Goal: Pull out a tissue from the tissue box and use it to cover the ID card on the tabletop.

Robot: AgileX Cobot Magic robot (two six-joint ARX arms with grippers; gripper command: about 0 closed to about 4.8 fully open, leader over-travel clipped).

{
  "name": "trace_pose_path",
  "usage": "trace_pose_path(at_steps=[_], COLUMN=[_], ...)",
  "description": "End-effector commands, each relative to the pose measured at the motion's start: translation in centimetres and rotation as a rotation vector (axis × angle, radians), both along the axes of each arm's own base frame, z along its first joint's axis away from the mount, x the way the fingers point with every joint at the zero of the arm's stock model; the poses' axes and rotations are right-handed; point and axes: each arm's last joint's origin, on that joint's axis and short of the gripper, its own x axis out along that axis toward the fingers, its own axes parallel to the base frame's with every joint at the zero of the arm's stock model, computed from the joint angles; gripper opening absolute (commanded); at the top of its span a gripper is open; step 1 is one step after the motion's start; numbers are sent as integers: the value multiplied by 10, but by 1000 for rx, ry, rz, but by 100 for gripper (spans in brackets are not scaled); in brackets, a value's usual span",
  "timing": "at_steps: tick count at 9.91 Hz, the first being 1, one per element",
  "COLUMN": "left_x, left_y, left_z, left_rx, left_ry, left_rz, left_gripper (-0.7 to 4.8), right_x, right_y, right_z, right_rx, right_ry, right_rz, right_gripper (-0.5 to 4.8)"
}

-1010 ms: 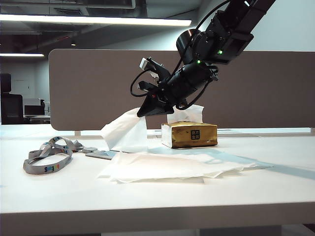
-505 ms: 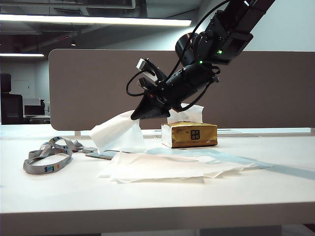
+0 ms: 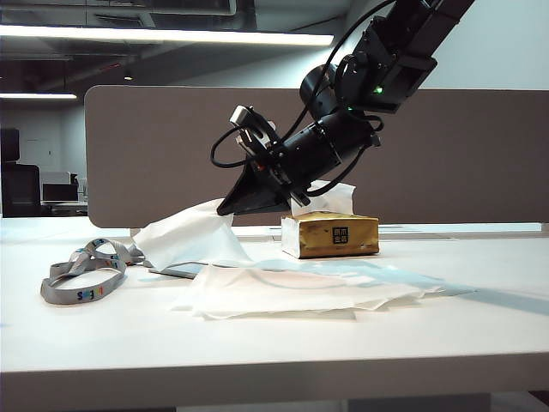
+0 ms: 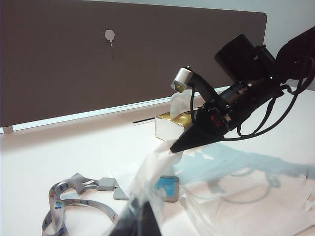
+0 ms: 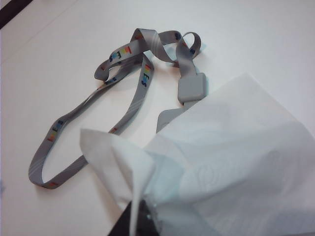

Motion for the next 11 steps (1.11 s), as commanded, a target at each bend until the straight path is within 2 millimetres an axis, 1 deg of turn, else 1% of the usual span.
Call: trace_pose_path(at_steps=[1, 2, 5, 6, 7, 9, 10, 11], left_x=[-1, -1, -1, -1, -1, -1, -1, -1], left_y=[0, 0, 0, 0, 0, 0, 0, 0], left_z=[3, 3, 3, 3, 3, 3, 3, 3], left_rx=[1, 1, 1, 1, 1, 1, 1, 1], left_ry=[-21, -21, -21, -21, -21, -21, -21, -20], left_rz=[-4, -4, -4, -4, -4, -4, -4, -4], left_gripper=[-5, -5, -5, -5, -5, -5, -5, -5], right_x=[-1, 0, 0, 0, 1, 4, 4, 5], right_y=[1, 2, 2, 2, 3, 4, 4, 5], right_z=[4, 5, 6, 7, 9, 13, 14, 17], right_rx=[7, 9, 20, 23, 34, 62, 66, 77], right_ry=[-9, -19, -29, -28, -48, -103, -112, -131], right_rz=[6, 3, 8, 12, 13, 12, 12, 13], right_gripper=[247, 267, 278, 295, 401, 408, 474, 479])
